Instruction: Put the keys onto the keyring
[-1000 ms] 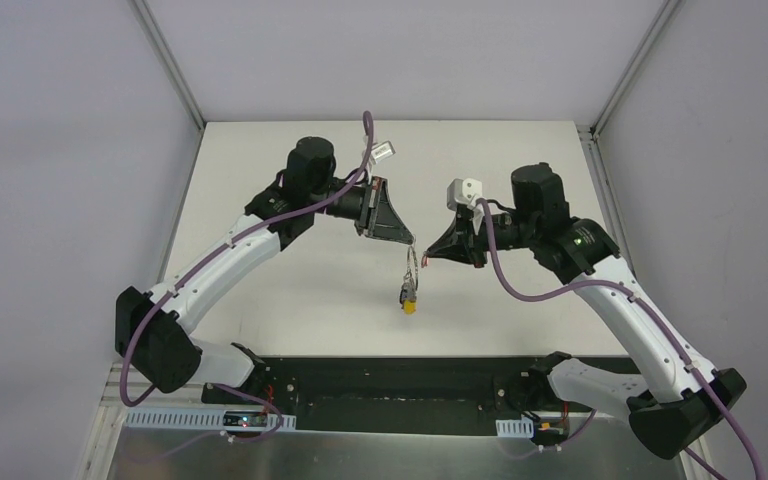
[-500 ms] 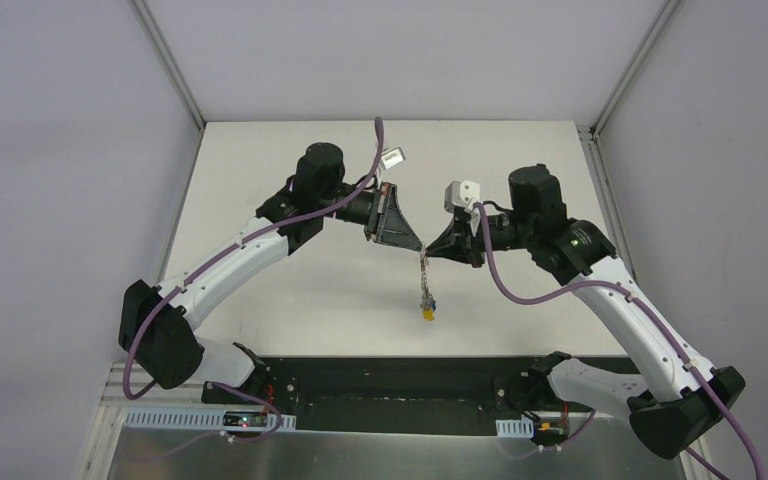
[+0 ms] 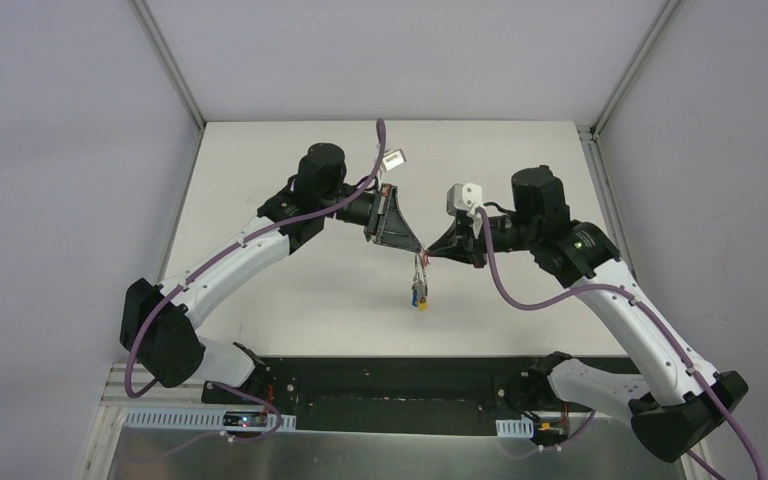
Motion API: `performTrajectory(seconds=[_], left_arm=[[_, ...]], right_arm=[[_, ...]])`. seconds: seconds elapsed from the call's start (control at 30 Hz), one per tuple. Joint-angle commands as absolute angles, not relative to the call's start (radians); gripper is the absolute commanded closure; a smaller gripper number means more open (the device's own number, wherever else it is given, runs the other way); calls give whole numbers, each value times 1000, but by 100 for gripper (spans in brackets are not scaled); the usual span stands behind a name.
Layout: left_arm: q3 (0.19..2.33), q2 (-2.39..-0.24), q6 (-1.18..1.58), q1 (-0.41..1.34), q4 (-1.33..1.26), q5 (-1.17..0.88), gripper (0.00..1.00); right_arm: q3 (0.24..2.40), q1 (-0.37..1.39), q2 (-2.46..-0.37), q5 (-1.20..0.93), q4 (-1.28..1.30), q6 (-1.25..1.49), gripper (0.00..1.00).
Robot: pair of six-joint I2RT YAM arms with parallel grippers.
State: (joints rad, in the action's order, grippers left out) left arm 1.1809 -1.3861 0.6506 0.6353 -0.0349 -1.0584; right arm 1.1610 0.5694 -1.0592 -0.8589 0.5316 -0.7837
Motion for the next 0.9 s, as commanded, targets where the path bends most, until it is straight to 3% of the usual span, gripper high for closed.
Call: performTrajectory(seconds=[0.0, 0.87], left_arm=[[1198, -1368, 630, 640, -49, -1081, 100], [1172, -1366, 701, 637, -150, -1094, 100]], right_arm=[[1160, 573, -1029, -876, 520, -811, 100], [1149, 573, -1037, -879, 489, -785, 100]])
